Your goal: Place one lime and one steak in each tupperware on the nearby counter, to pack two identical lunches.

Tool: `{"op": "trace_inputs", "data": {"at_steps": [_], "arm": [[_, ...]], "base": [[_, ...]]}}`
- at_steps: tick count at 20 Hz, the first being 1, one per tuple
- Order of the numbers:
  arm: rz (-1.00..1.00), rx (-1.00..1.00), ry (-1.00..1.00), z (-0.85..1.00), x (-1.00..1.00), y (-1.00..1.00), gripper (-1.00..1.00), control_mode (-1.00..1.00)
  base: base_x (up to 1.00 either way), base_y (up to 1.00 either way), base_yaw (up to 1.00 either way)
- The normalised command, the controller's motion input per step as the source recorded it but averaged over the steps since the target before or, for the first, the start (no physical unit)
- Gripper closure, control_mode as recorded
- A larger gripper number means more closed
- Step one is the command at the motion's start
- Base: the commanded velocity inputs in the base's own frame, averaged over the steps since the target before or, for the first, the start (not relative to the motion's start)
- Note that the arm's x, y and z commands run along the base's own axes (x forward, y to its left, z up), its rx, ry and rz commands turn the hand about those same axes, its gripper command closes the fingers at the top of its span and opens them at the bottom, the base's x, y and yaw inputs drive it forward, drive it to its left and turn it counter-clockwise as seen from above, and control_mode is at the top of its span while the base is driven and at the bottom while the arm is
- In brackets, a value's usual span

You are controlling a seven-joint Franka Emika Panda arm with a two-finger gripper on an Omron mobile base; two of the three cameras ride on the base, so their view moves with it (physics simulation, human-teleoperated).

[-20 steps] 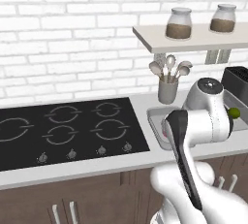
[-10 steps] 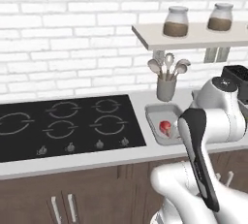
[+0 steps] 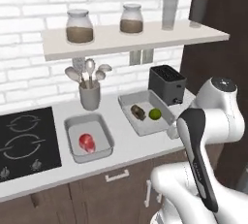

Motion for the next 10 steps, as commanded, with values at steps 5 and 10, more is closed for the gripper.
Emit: {"op": "trace_inputs", "data": {"at_steps": [5, 10], "arm": [[0.00, 0.00, 0.00, 0.00, 0.00, 0.00, -1.00, 1.00], [0.00, 0.00, 0.00, 0.00, 0.00, 0.00, -1.00, 1.00]], "base": [[-0.12, -1.00, -0.37], [-0.90, -0.82, -0.34]]}}
